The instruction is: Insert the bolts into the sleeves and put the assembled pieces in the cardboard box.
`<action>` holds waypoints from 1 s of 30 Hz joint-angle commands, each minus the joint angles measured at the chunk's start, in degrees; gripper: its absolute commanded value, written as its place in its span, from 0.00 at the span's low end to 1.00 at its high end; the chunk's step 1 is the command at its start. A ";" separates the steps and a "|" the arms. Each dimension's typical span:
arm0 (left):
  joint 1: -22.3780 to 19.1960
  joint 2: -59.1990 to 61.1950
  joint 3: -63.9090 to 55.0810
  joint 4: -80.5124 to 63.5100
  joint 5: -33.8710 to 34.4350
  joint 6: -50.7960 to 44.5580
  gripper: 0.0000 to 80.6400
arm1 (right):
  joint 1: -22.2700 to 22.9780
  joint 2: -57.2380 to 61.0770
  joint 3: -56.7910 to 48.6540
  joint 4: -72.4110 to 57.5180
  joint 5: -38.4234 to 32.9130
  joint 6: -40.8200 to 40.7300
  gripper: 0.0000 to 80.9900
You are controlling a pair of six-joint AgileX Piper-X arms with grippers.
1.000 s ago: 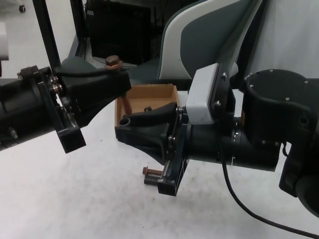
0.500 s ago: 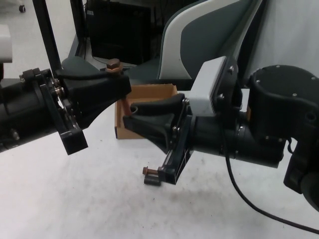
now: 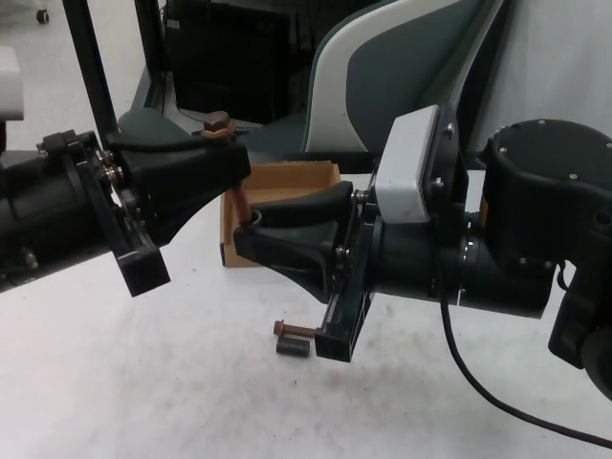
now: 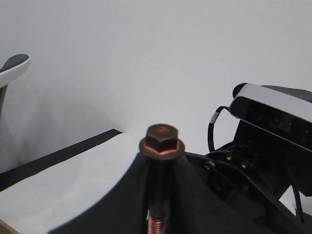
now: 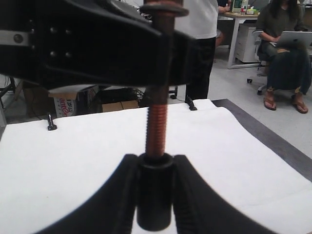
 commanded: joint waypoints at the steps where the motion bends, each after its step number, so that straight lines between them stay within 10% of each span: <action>1: -0.21 -0.69 -0.09 -1.06 0.18 1.36 0.01 | -0.23 -0.85 -0.80 -0.30 -0.88 0.41 0.00; 30: -2.72 -0.69 -0.09 0.64 -1.34 4.06 0.01 | -0.23 -0.85 -0.80 -0.73 -0.87 1.71 0.00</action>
